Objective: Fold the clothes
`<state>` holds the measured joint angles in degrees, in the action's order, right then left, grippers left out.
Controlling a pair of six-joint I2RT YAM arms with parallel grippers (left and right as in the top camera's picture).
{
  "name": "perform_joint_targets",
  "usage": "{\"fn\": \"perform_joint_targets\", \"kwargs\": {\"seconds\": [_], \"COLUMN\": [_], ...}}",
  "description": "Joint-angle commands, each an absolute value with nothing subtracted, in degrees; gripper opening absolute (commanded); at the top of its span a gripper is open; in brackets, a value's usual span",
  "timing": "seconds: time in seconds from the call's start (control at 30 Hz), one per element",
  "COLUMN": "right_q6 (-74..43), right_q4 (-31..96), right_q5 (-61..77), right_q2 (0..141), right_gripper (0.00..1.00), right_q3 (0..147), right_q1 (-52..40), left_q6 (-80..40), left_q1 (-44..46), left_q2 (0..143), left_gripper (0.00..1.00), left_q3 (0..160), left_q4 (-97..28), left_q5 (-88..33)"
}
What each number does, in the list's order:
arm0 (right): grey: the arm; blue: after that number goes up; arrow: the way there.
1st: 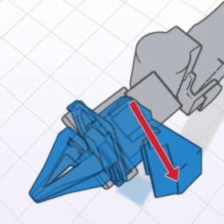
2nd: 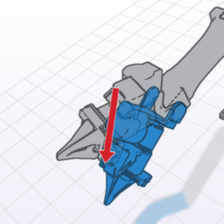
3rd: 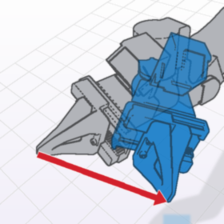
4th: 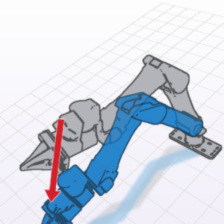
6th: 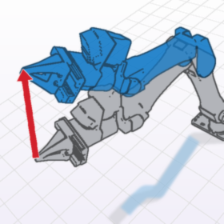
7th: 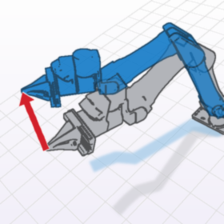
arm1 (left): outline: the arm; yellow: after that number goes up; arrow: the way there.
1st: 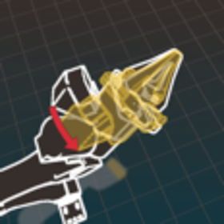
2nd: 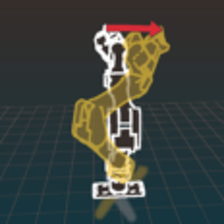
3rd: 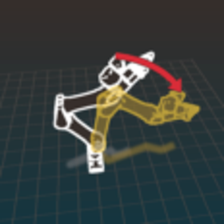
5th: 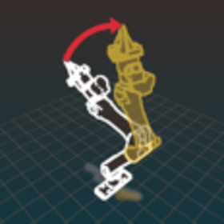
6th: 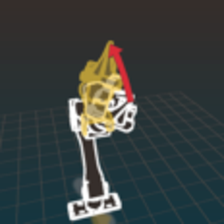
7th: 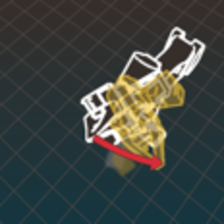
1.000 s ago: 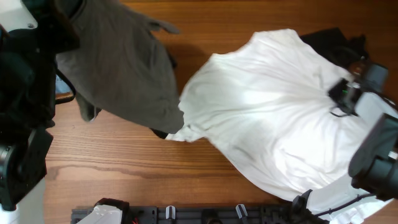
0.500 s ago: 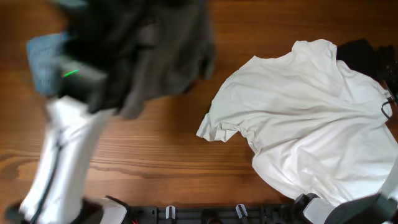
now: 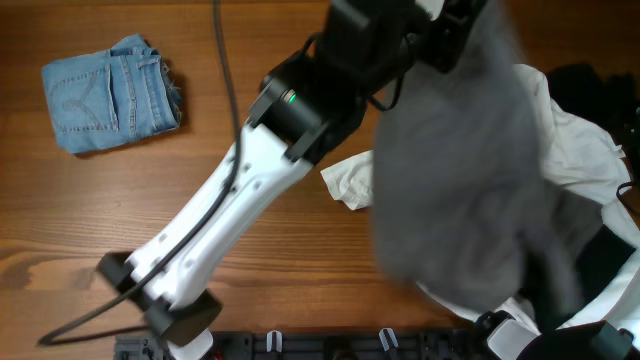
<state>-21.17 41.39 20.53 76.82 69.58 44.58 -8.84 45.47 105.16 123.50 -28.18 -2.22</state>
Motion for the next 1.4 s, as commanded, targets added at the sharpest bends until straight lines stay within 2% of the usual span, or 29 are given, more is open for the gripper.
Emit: {"fn": "perform_joint_targets", "kwargs": {"seconds": [0.0,0.03,0.07,0.1,0.17,0.23,0.33,0.47,0.57,0.67,0.77,0.93,1.07,1.1,1.13,1.2,1.37], "right_q6": [-20.9,-20.9,-19.0,-16.6,-14.5,-14.3,-14.6,-14.5,-14.5,-15.1,-15.0,-15.0,-15.0,-15.0,-15.0,-15.0,-15.0], "right_q4": [42.2,42.6,42.9,43.0,43.6,44.0,44.1,44.6,44.5,44.7,45.3,45.5,45.8,45.8,45.8,46.0,46.2], "right_q5": [19.7,19.9,21.6,22.8,23.7,23.9,23.9,23.8,23.8,23.9,23.9,23.9,23.9,23.9,23.9,23.9,23.9], "right_q2": [77.3,77.3,77.3,77.4,77.4,77.4,77.5,77.5,77.9,79.4,81.1,81.3,81.3,81.3,81.3,81.3,81.3], "right_gripper": [0.88,0.88,0.88,0.88,0.89,0.91,0.91,0.91,0.91,0.91,0.91,0.91,0.91,0.91,0.91,0.91,0.91], "right_q3": [70.1,70.1,70.0,70.0,70.0,69.9,69.6,68.7,66.6,66.1,66.1,66.1,66.1,66.1,66.1,66.1,66.1], "right_q1": [44.6,44.6,44.2,43.6,41.9,40.6,38.1,35.8,35.8,35.8,35.8,35.8,35.8,35.8,35.8,35.8,35.8], "left_q6": [-9.4,-9.4,-9.4,-9.4,-9.0,-9.0,-8.6,0.3,4.1,8.9,8.8,8.8,8.6,8.5,8.1,8.1,6.9], "left_q1": [43.7,43.4,42.7,42.2,41.1,38.7,33.5,26.8,23.7,23.0,23.8,24.9,24.7,24.7,24.9,25.5,25.9], "left_q2": [112.4,112.8,112.9,112.7,112.5,113.5,119.1,127.9,134.4,138.6,142.6,144.6,145.8,146.5,146.9,146.4,134.5], "left_gripper": [0.67,0.7,0.81,0.86,0.89,0.88,0.87,0.8,0.79,0.77,0.75,0.7,0.7,0.61,0.46,0.04,0.04], "left_q3": [123.9,123.9,123.9,123.9,123.9,123.6,123.6,123.6,123.6,123.6,123.6,123.6,123.6,123.6,123.6,123.7,129.6], "left_q4": [-40.2,-42.8,-46.9,-49.5,-55.5,-62.2,-65.7,-64.9,-61.3,-57.3,-53.7,-49.8,-49.0,-49.1,-49.5,-51.0,-56.6], "left_q5": [-0.5,-0.5,-0.3,-0.3,0.1,2.6,2.6,-9.2,-11.1,-17.1,-18.6,-16.9,-11.3,-12.6,-15.0,-17.2,-17.1]}}
